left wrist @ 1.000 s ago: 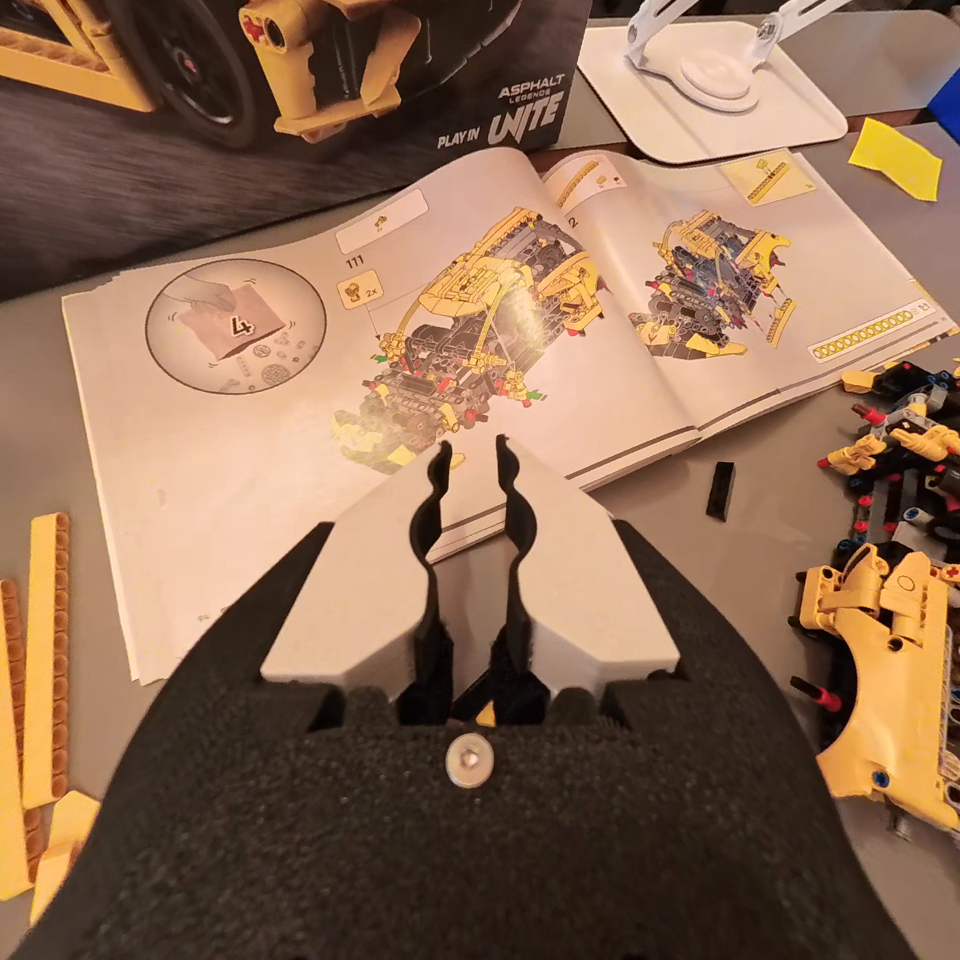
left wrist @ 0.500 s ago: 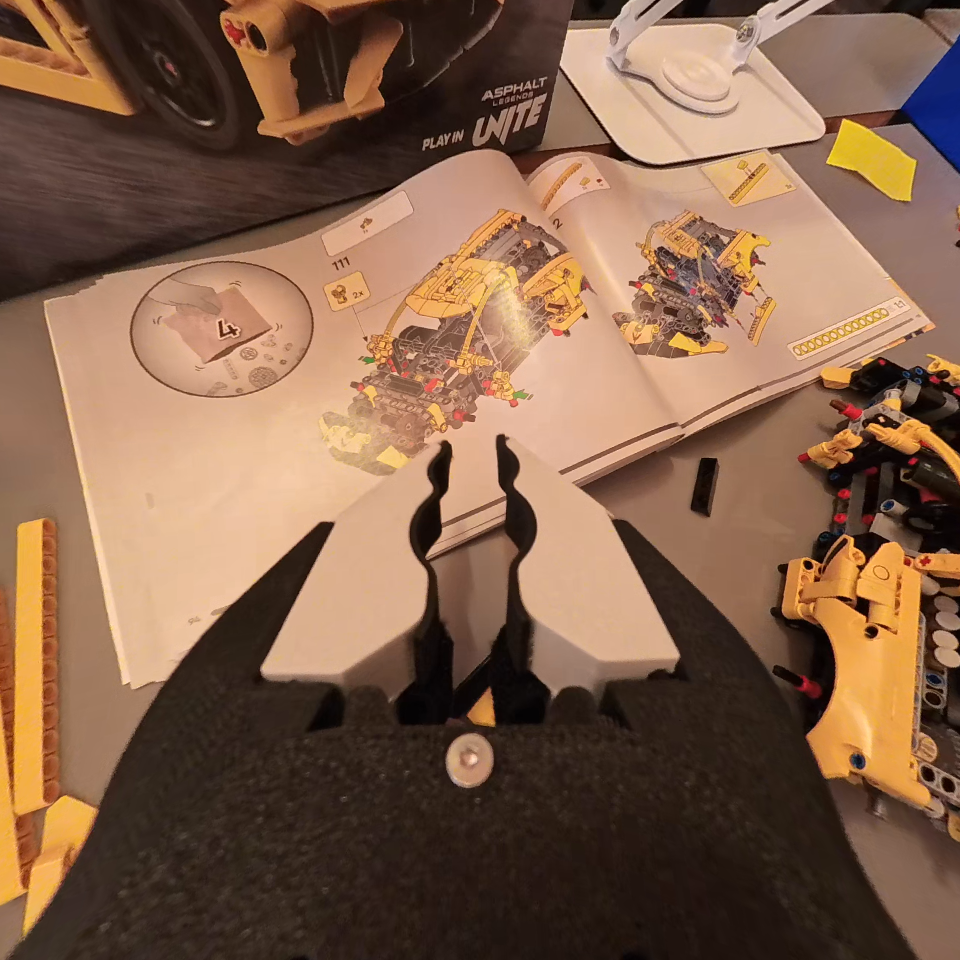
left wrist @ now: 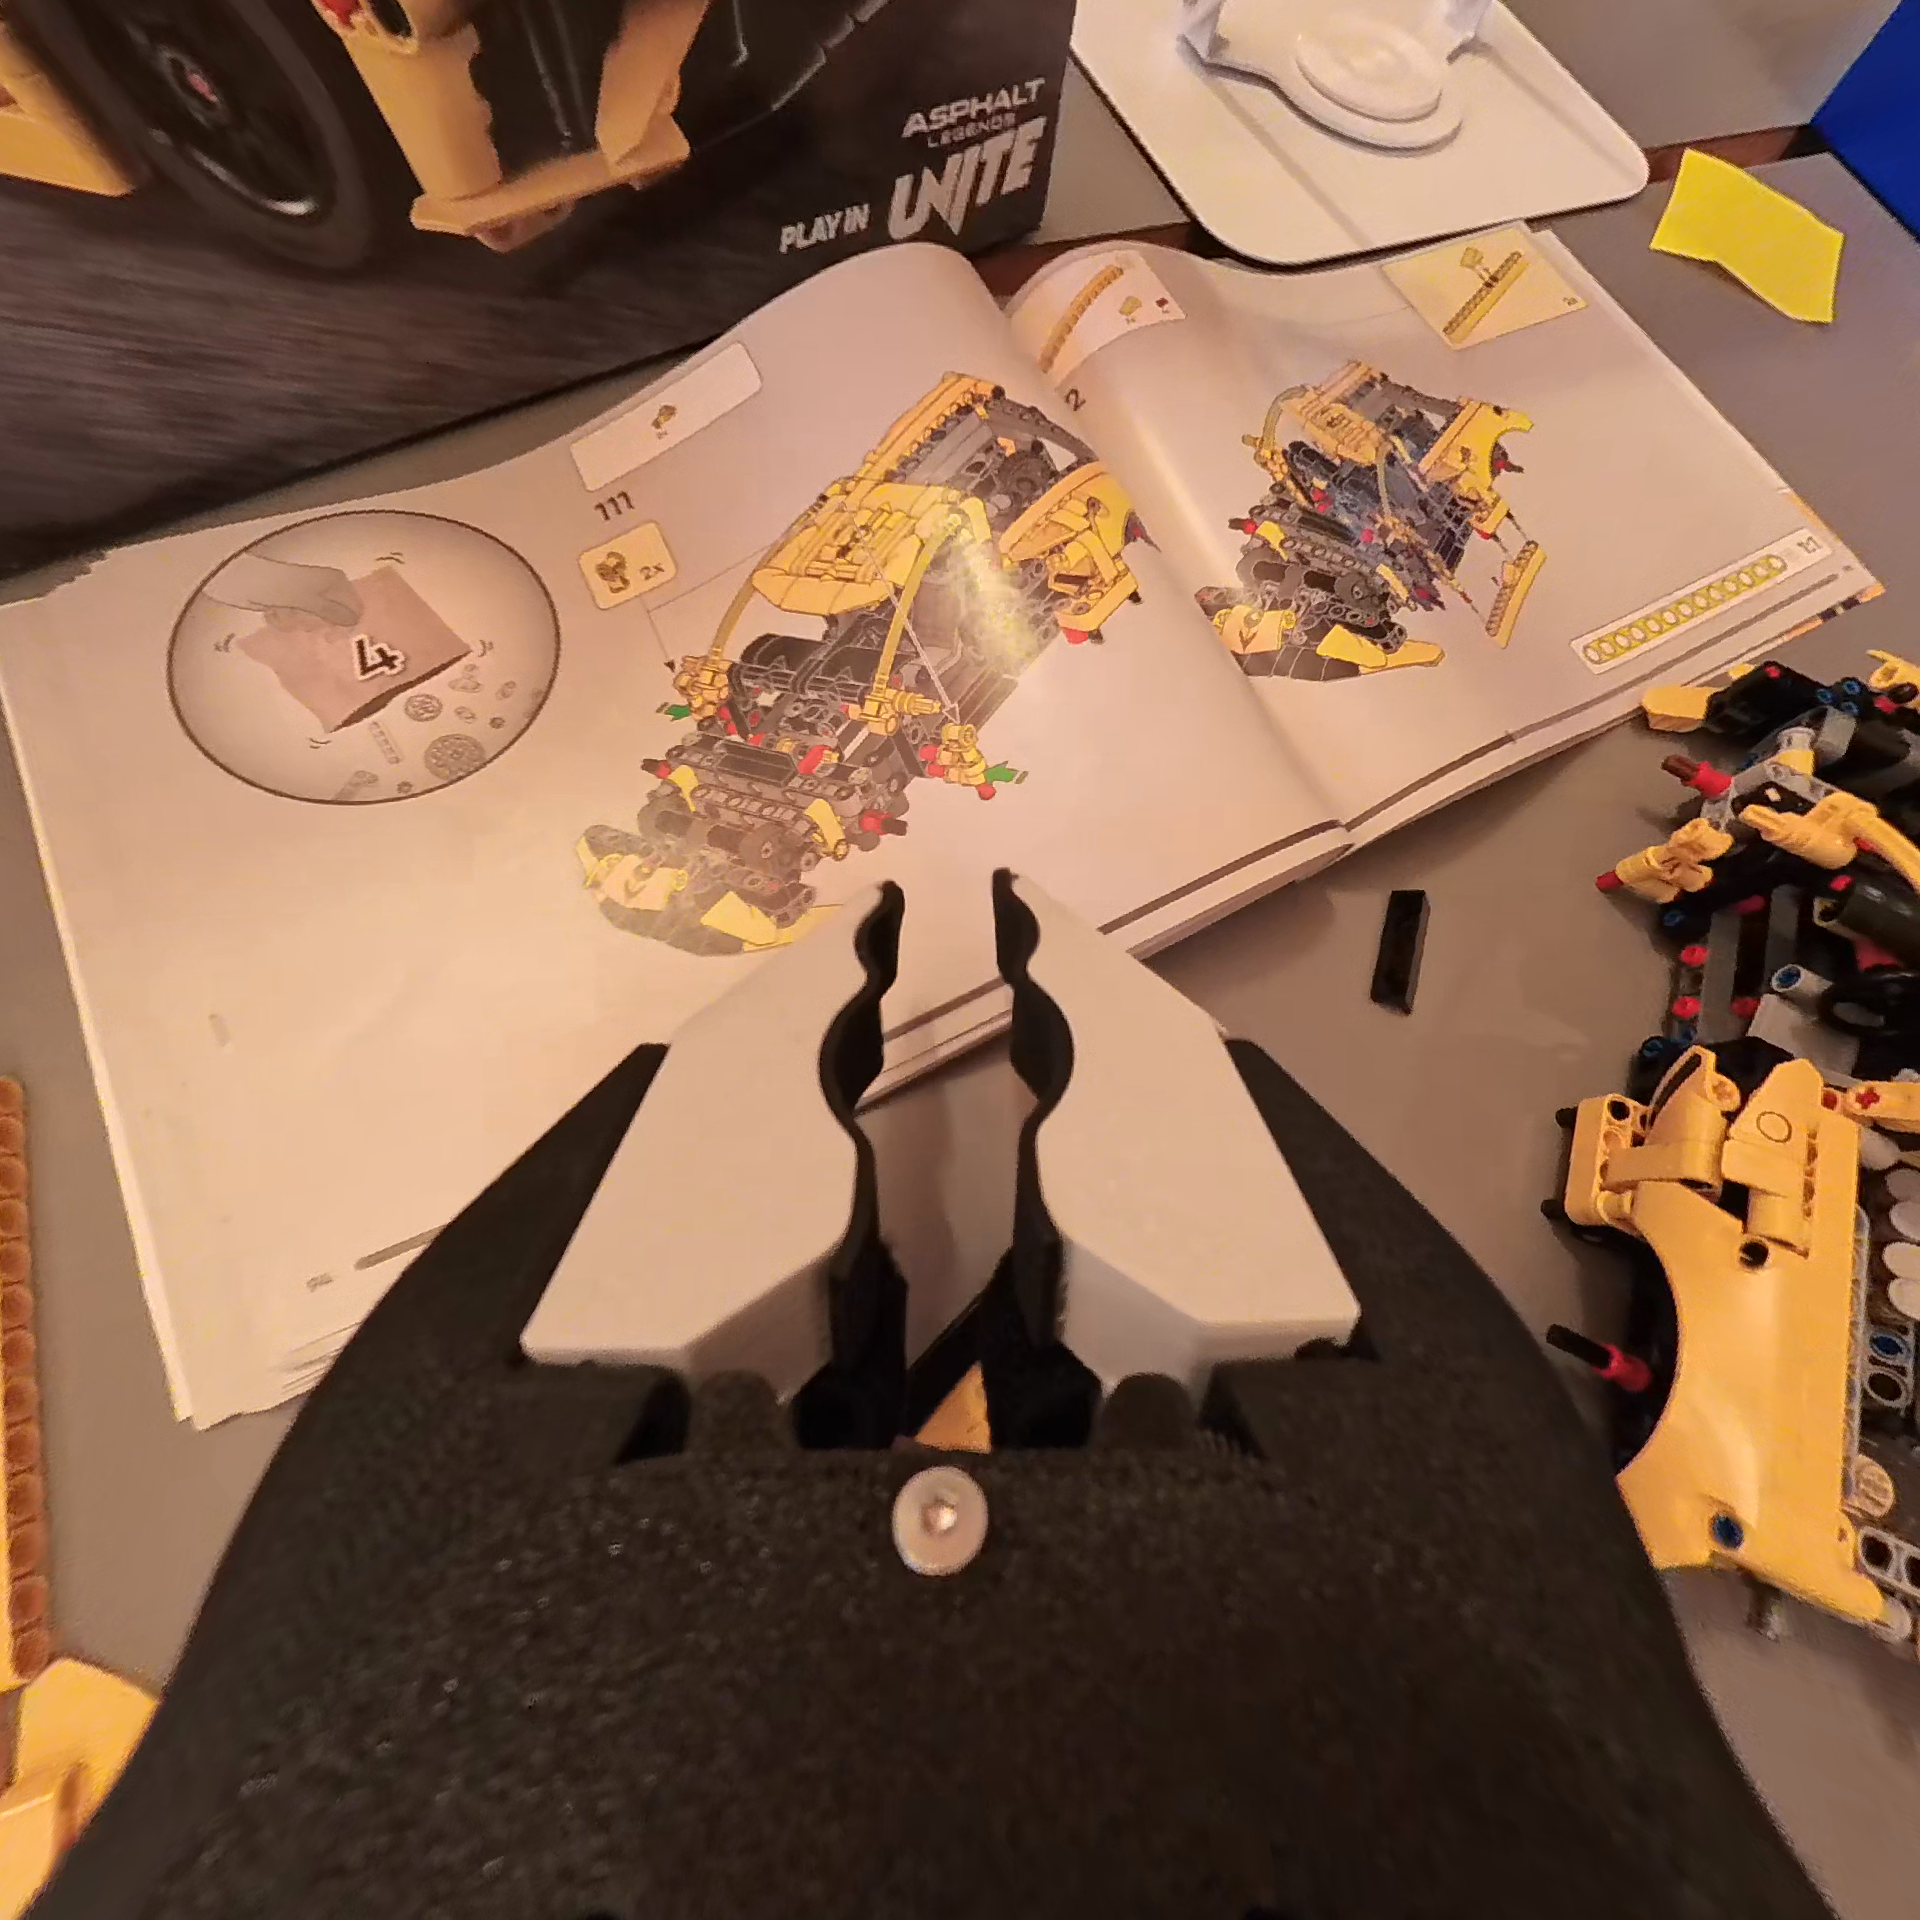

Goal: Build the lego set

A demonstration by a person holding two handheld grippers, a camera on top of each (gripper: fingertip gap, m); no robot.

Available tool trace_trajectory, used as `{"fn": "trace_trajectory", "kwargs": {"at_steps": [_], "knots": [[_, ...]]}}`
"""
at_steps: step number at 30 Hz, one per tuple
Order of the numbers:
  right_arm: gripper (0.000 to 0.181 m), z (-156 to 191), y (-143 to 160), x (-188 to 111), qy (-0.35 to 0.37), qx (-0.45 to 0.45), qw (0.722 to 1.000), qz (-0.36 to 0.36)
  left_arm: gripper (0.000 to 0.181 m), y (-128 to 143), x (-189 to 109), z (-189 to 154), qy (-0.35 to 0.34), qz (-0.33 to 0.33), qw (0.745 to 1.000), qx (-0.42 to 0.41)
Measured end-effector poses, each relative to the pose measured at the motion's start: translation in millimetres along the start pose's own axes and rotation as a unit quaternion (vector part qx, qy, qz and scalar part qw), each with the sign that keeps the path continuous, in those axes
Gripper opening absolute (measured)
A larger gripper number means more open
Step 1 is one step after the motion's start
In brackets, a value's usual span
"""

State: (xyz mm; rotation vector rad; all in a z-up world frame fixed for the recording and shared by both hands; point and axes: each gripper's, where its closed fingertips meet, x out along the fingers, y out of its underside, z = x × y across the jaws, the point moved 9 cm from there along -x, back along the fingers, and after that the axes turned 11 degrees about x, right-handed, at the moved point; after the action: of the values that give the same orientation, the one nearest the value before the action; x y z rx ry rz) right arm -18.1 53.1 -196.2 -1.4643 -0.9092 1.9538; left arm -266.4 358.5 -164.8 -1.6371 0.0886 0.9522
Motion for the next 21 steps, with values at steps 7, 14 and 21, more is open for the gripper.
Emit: {"fn": "trace_trajectory", "kwargs": {"at_steps": [7,14,21], "knots": [[0.031,12,-3,-11,-0.065,-0.008,0.997,-0.037,0.017,-6,-2,-12,-0.017,0.006,0.999,0.048],[0.029,36,10,-11,-0.102,-0.098,0.986,0.086,0.017,-11,-2,-25,-0.005,-0.003,0.998,0.067],[0.013,38,13,-1,-0.086,-0.133,0.984,0.085,0.017,-16,-2,-39,0.009,-0.012,0.995,0.097]]}}
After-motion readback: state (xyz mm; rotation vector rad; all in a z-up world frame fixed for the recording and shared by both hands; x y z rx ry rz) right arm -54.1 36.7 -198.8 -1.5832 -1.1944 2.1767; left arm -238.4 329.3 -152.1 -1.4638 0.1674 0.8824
